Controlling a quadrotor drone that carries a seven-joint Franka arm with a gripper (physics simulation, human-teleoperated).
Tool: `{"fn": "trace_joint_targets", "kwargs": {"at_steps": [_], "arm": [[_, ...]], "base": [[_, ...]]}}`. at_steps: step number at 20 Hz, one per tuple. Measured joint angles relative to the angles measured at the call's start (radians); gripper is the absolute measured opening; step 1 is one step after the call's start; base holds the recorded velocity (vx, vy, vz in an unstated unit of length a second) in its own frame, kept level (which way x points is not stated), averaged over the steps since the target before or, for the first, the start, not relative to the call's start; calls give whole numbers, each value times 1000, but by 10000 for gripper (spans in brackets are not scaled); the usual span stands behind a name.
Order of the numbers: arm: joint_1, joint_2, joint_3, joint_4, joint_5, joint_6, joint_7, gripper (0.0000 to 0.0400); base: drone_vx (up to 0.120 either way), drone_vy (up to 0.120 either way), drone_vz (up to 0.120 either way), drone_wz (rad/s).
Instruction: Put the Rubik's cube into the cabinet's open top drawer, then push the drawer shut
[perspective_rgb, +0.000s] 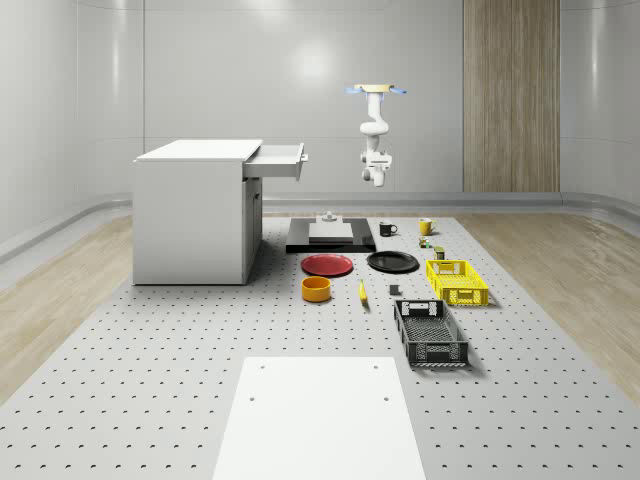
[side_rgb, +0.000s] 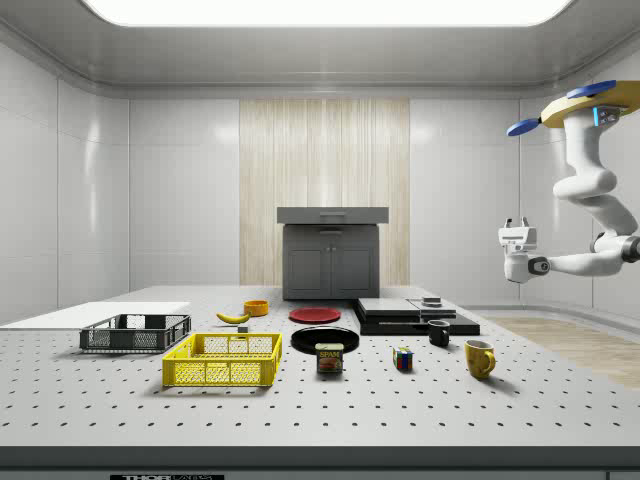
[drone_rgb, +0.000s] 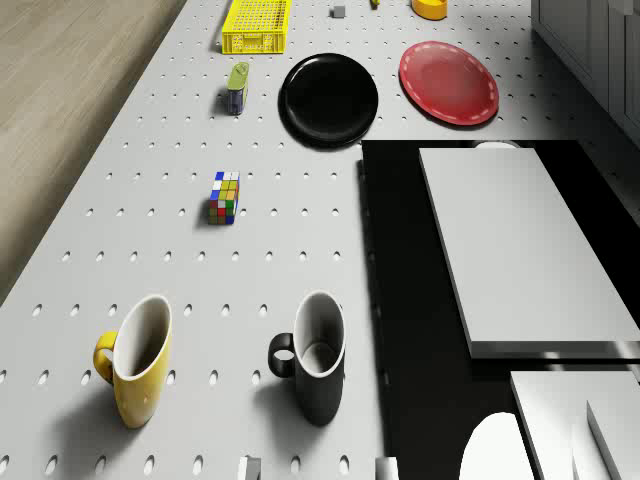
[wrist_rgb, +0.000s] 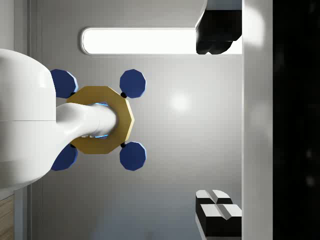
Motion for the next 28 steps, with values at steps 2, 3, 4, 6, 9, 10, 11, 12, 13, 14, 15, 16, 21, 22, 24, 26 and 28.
{"fn": "trace_joint_targets", "kwargs": {"at_steps": [2,3,4,6,9,10,11,12,13,14,15,16,21,22,24,26,28], "arm": [[-1,3,1,42,0,-37,-1,400],[-2,7,1,63,1,-53,-1,400],[-2,13,1,85,1,-69,-1,400],[-3,25,1,128,1,-98,-2,400],[-4,47,2,189,1,-135,-2,400],[-4,53,2,206,2,-145,-2,400],[-4,59,2,222,2,-154,-2,400],[-4,65,3,236,2,-162,-2,400],[-5,69,3,248,2,-168,-2,400],[-5,73,3,258,2,-174,-2,400],[-5,76,3,266,2,-178,-2,400],[-5,79,3,273,2,-182,-3,400],[-6,85,4,291,2,-190,-3,400],[-6,85,4,293,2,-191,-3,400],[-7,85,4,295,2,-191,-3,400],[-7,85,4,296,2,-190,-3,400],[-7,85,4,296,2,-189,-3,400]], "base": [[0,80,0,0],[120,120,0,0],[120,120,0,0],[120,120,0,0],[120,120,0,0],[120,120,0,0],[120,120,0,0],[120,120,0,0],[120,120,0,0],[120,120,0,0],[120,120,0,0],[120,120,0,0],[120,120,0,0],[120,120,0,0],[120,120,0,0],[120,120,0,0],[120,120,0,0]]}}
